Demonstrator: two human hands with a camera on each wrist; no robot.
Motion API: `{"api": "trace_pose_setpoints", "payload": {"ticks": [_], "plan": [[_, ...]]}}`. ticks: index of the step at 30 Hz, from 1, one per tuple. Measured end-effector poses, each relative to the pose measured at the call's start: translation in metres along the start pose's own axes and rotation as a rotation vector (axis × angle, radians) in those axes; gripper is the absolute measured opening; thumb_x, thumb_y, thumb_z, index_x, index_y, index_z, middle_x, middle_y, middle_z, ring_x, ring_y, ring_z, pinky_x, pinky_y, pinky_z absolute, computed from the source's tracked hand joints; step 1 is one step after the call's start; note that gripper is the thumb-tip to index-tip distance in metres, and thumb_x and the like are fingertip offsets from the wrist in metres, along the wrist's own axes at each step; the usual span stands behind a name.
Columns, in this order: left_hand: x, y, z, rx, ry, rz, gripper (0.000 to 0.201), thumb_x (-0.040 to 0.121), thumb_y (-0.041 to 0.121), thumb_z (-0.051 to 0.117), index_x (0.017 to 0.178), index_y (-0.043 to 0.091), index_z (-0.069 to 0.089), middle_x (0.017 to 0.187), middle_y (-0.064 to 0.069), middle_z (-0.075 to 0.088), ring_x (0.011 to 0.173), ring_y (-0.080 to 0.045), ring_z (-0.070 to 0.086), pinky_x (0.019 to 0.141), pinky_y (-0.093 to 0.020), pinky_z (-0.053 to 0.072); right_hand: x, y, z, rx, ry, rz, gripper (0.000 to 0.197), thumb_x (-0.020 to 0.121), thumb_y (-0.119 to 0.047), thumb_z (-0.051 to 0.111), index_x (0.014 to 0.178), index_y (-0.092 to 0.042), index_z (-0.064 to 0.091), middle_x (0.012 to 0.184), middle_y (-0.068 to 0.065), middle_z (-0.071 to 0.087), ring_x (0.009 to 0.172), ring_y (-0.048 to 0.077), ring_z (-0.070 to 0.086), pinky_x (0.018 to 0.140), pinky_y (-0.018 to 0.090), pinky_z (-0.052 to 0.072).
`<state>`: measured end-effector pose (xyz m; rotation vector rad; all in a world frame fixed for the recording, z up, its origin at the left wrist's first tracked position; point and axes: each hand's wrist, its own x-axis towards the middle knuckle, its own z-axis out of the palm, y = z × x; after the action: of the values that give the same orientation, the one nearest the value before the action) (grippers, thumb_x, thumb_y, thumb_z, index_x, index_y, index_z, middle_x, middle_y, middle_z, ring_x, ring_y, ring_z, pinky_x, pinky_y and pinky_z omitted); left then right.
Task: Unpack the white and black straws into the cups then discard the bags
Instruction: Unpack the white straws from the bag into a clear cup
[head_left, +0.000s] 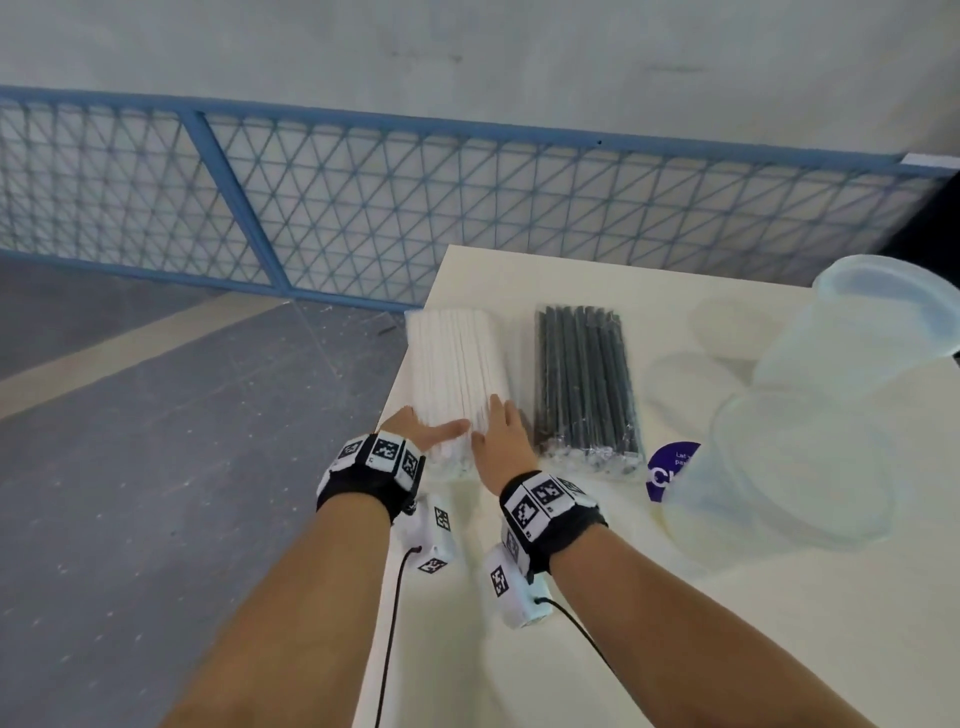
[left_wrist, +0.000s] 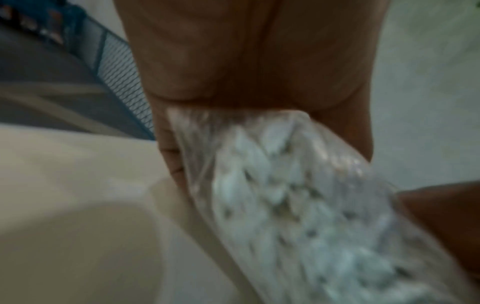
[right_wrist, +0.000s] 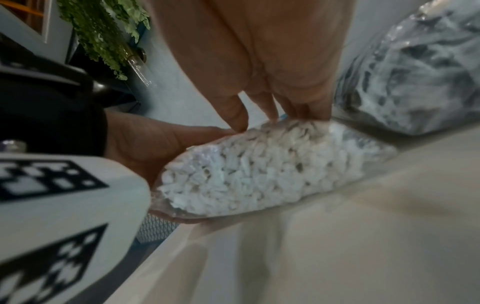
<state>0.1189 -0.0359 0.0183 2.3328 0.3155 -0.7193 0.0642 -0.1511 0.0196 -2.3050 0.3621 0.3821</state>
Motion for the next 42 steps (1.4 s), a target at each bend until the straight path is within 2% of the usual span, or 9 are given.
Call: {"api": "trace_pose_setpoints", "payload": {"ticks": [8, 12, 15, 20, 25, 28, 35, 39, 42], "plan": [[-0.057, -0.022, 0.022, -0.342, 0.263, 0.24, 0.049, 0.078, 0.025, 0.072, 0.109, 0.003, 0.041, 0.098, -0.006, 0.054, 0.097, -0.029, 0.057, 0.072, -0.029, 0.043, -0.038, -0.005, -0.008, 0.202, -0.035, -0.016, 0.06, 0.1, -0.035, 0.032, 0.149, -0.009, 0.009, 0.155, 0.012, 0.017, 0.14, 0.026, 0.025, 0.112, 0.035, 0.022], [-0.106, -0.026, 0.029, -0.301, 0.383, 0.425, 0.042, 0.079, 0.019, 0.072, 0.095, 0.009, 0.035, 0.071, 0.009, 0.046, 0.06, -0.006, 0.048, 0.046, -0.011, 0.036, -0.061, -0.012, -0.022, 0.41, 0.011, -0.039, 0.071, 0.096, -0.041, 0.041, 0.149, -0.011, 0.005, 0.156, 0.01, 0.019, 0.141, 0.026, 0.024, 0.114, 0.039, 0.021], [-0.135, -0.03, 0.04, -0.21, 0.398, 0.545, 0.039, 0.081, 0.015, 0.069, 0.096, 0.012, 0.034, 0.081, 0.0, 0.057, 0.06, -0.011, 0.052, 0.046, -0.011, 0.035, -0.078, -0.016, -0.036, 0.607, 0.052, -0.035, 0.087, 0.089, -0.051, 0.05, 0.148, -0.013, -0.001, 0.155, 0.01, 0.021, 0.14, 0.028, 0.028, 0.115, 0.042, 0.024], [-0.172, -0.038, 0.07, -0.175, 0.21, 0.639, 0.052, 0.093, 0.024, 0.051, 0.14, 0.024, 0.028, 0.142, 0.002, 0.041, 0.118, -0.013, 0.048, 0.085, -0.015, 0.035, -0.104, -0.009, -0.049, 0.94, 0.304, 0.104, 0.128, 0.043, -0.071, 0.072, 0.143, -0.013, 0.017, 0.134, 0.009, 0.046, 0.121, 0.027, 0.047, 0.103, 0.049, 0.04], [-0.198, -0.042, 0.1, -0.128, 0.202, 0.784, 0.041, 0.094, 0.034, 0.046, 0.133, 0.026, 0.035, 0.144, 0.005, 0.032, 0.131, -0.013, 0.036, 0.103, -0.02, 0.031, -0.129, 0.029, -0.062, 0.93, 0.404, 0.047, 0.049, 0.078, -0.019, 0.067, 0.121, -0.008, 0.046, 0.11, 0.011, 0.06, 0.103, 0.029, 0.057, 0.091, 0.043, 0.049], [-0.202, -0.04, 0.105, -0.131, 0.145, 0.823, 0.062, 0.083, 0.028, 0.067, 0.133, 0.014, 0.032, 0.139, 0.007, 0.026, 0.125, -0.002, 0.031, 0.097, 0.002, 0.019, -0.142, 0.047, -0.075, 0.879, 0.392, -0.027, 0.042, 0.074, -0.019, 0.069, 0.113, -0.012, 0.055, 0.104, 0.007, 0.065, 0.098, 0.027, 0.062, 0.089, 0.05, 0.051], [-0.19, -0.003, 0.065, -0.481, 0.072, 0.646, 0.087, 0.07, 0.029, 0.077, 0.138, 0.015, 0.025, 0.135, 0.003, 0.039, 0.123, -0.014, 0.043, 0.097, -0.029, 0.039, -0.191, 0.083, -0.099, 0.8, 0.23, -0.288, 0.036, 0.085, -0.032, 0.062, 0.115, -0.012, 0.058, 0.105, 0.003, 0.07, 0.095, 0.018, 0.069, 0.081, 0.033, 0.057], [-0.187, 0.006, 0.056, -0.609, -0.228, 0.614, 0.11, 0.033, 0.059, 0.086, 0.126, 0.018, 0.045, 0.124, -0.002, 0.058, 0.114, -0.02, 0.056, 0.094, -0.036, 0.048, -0.201, 0.103, -0.105, 0.759, 0.104, -0.314, 0.043, 0.082, -0.046, 0.063, 0.114, -0.017, 0.059, 0.108, 0.003, 0.07, 0.098, 0.018, 0.068, 0.084, 0.035, 0.056], [-0.192, 0.009, 0.067, -0.748, -0.404, 0.608, 0.101, 0.026, 0.051, 0.091, 0.113, 0.012, 0.057, 0.107, -0.004, 0.069, 0.102, -0.02, 0.065, 0.082, -0.03, 0.055, -0.205, 0.114, -0.111, 0.733, 0.036, -0.322, 0.051, 0.075, -0.053, 0.063, 0.114, -0.021, 0.058, 0.112, 0.002, 0.07, 0.102, 0.019, 0.067, 0.088, 0.04, 0.054]]}}
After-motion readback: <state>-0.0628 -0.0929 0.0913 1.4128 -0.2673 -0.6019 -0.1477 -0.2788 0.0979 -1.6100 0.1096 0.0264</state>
